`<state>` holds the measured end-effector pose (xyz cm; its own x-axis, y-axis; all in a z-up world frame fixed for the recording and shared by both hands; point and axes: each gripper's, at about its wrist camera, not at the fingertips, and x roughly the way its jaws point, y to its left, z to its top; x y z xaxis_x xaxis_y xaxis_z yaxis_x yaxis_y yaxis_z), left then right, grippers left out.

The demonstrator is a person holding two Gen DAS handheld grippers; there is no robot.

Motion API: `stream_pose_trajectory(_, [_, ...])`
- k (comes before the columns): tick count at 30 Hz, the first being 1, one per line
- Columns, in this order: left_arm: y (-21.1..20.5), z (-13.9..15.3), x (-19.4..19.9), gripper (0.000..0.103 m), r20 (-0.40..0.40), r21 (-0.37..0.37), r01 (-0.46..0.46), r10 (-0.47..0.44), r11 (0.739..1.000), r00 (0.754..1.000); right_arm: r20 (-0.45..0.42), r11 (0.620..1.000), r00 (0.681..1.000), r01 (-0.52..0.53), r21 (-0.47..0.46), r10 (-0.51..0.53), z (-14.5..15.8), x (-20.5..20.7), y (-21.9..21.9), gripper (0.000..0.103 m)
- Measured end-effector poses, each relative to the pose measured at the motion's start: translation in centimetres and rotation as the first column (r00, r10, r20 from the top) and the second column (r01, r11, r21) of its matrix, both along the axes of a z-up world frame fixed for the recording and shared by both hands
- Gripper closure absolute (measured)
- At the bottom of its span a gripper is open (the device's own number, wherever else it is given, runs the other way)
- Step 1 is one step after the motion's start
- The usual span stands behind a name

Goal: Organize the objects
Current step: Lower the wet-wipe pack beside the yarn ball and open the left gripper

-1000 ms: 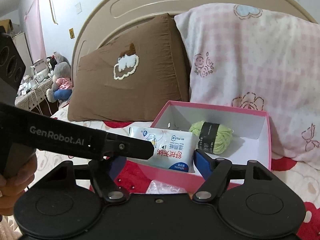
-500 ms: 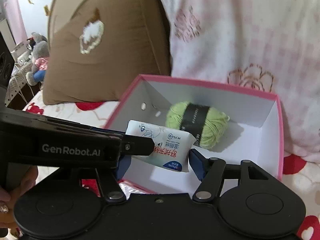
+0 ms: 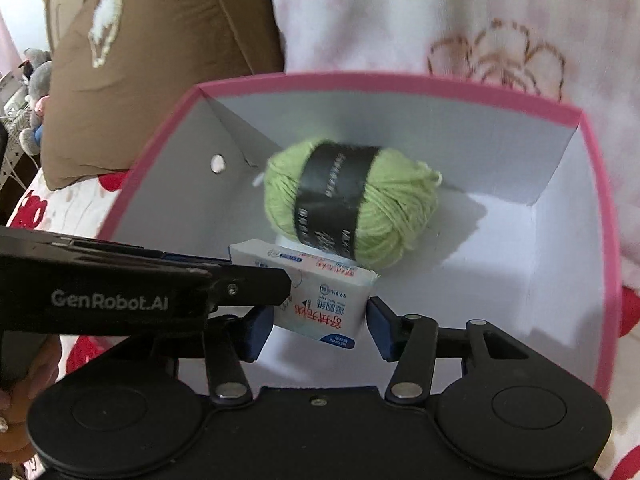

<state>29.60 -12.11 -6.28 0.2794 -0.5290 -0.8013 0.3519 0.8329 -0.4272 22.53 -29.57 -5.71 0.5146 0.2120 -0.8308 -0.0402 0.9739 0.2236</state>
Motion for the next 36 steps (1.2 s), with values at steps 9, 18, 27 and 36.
stream_pose_trajectory(9, [0.1, -1.1, 0.7, 0.069, -0.027, 0.014, -0.025, 0.026, 1.000, 0.999, -0.081, 1.000, 0.997, -0.013, -0.011, 0.012, -1.2, 2.1, 0.3, 0.051])
stream_pose_trajectory(18, [-0.1, -1.6, 1.1, 0.069, -0.058, 0.024, -0.074, 0.075, 0.997, 0.995, -0.146, 0.995, 0.989, -0.049, -0.083, 0.037, -1.4, 3.7, 1.0, 0.060])
stream_pose_trajectory(27, [-0.4, -1.9, 1.3, 0.064, -0.062, 0.020, -0.103, 0.104, 0.994, 0.993, -0.167, 0.994, 0.985, -0.050, -0.100, 0.033, -1.6, 4.3, 0.9, 0.065])
stream_pose_trajectory(36, [-0.5, -0.6, 0.5, 0.049, -0.035, 0.017, -0.092, 0.093, 0.996, 0.995, -0.152, 0.996, 0.988, -0.015, -0.089, 0.001, -1.4, 3.9, 0.4, 0.064])
